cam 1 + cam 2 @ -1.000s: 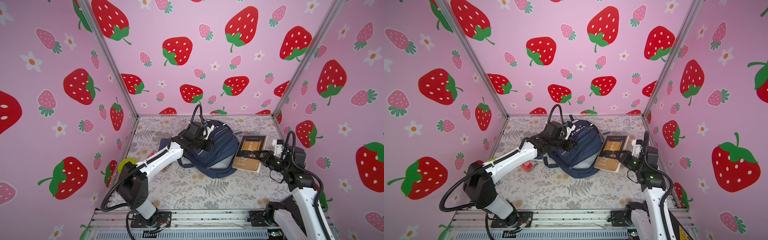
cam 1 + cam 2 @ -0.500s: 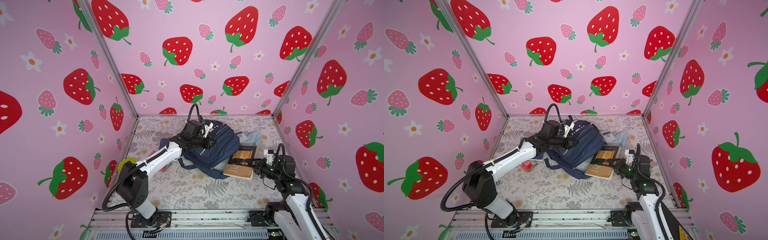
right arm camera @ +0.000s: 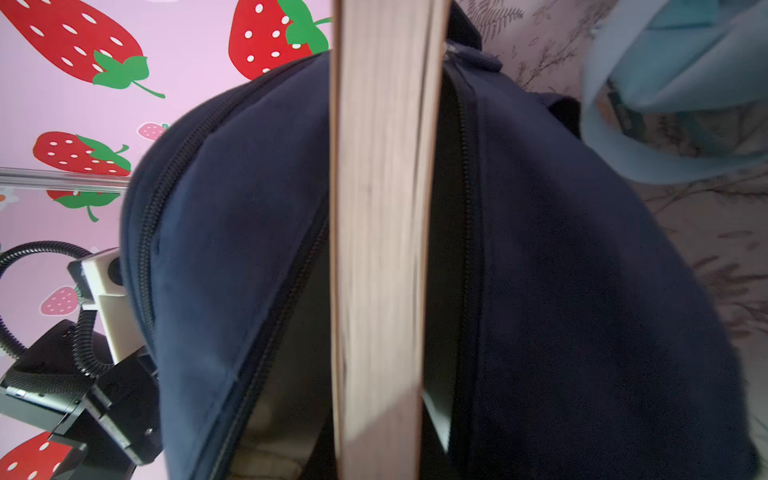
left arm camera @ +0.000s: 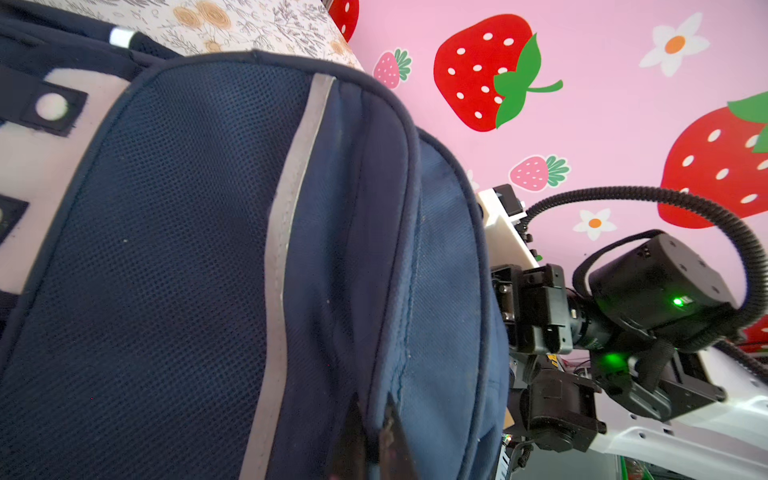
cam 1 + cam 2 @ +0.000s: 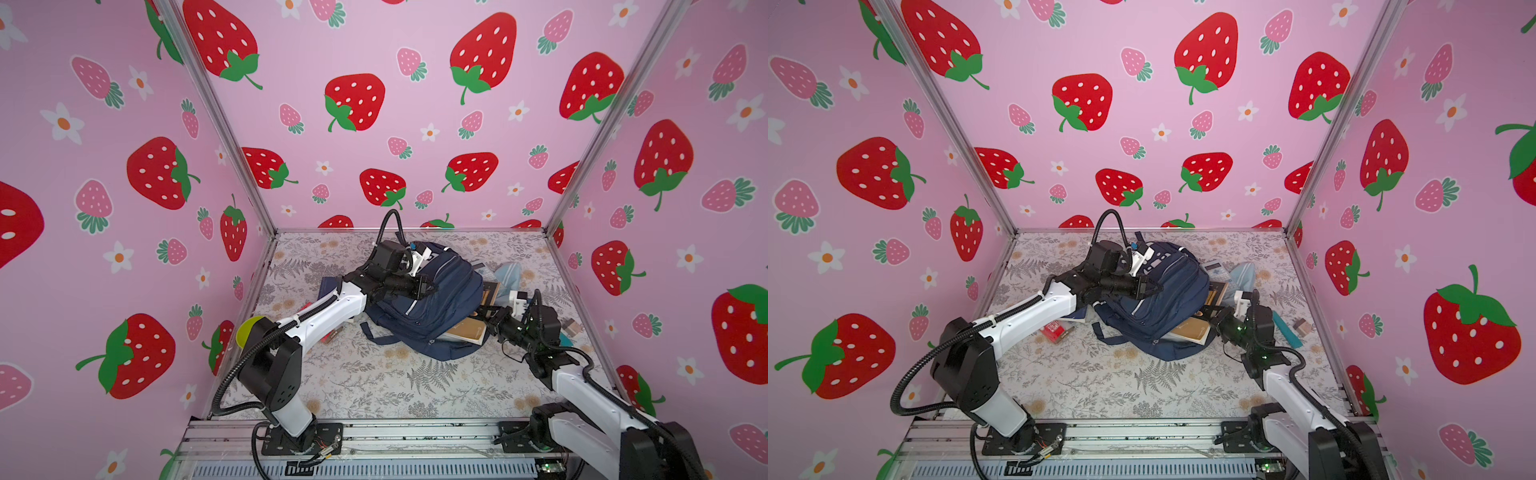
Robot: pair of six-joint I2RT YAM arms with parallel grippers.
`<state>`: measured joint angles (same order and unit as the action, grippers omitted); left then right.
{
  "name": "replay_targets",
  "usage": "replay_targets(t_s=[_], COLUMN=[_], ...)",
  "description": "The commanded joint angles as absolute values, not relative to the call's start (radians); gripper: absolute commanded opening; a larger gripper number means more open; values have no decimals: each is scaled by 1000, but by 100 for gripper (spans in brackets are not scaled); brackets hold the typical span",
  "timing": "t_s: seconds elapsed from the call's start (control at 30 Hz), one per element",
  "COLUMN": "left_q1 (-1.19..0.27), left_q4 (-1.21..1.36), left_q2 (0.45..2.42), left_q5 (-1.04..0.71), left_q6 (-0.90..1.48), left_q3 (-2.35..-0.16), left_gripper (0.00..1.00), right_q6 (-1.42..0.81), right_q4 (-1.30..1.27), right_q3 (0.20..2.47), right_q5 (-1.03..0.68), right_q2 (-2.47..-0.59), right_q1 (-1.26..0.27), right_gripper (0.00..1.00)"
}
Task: Pack the student bag
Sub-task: 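Lower the brown book into the backpack opening with the right gripper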
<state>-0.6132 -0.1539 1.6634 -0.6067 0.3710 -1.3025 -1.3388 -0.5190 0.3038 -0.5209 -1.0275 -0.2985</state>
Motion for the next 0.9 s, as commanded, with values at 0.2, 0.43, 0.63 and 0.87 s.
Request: replay_targets(t_s=[0.2,0.43,0.63,0.87], left_q1=[-616,-617,-616,-592], left_q4=[-15,10,44,28], left_q2=[1685,1706,1710,1706], left_q5=[-754,-786,-792,-773], left_q6=[394,422,441,406], left_q3=[-1416,-1436,-1412,-1370], left_gripper=[0,0,0,0], right_q6=[-1355,-1351,-1370,-1267], right_q4=[-954,-1062,-1003,-548], right_q3=[368,454,468,461], right_q5=[-299,-192,-152,-94], right_q2=[-1309,-1517,-1578,-1391], right_q1=[-468,-584,-604,-595], right_gripper=[0,0,26,51])
